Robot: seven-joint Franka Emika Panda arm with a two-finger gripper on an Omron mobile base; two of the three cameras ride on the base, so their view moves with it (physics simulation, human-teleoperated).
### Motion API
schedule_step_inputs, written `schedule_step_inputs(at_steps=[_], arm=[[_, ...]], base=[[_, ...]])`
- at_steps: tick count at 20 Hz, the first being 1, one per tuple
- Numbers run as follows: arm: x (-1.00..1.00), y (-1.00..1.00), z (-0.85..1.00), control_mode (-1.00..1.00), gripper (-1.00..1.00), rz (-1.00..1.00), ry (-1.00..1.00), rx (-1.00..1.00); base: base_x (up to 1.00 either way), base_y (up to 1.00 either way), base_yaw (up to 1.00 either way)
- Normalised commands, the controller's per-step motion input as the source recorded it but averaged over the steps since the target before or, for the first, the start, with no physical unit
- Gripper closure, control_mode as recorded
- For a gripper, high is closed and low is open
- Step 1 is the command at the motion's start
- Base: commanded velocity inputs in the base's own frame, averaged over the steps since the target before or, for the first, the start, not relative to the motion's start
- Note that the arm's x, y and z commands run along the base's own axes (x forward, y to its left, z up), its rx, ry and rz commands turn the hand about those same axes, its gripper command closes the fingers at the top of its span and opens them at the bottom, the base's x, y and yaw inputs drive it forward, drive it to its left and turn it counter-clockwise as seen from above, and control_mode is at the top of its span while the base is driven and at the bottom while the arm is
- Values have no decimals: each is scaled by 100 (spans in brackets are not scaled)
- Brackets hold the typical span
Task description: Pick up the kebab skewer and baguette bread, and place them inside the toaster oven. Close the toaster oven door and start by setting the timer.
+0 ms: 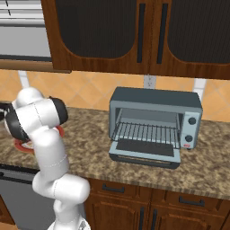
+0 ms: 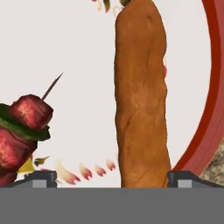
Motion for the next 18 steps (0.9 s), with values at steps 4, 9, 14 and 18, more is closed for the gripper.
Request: schedule_step_inputs(at_steps=[4,9,14,18], arm=[[1,-28,-10,-100,-100,0,0,-3],[0,-15,-18,-100,-100,-2,0,0],[0,-4,-21,-100,-100,0,0,0],[-2,-19,-6,-100,100,0,0,0]], base=[[0,0,0],[0,0,0],[0,0,0],[0,0,0]])
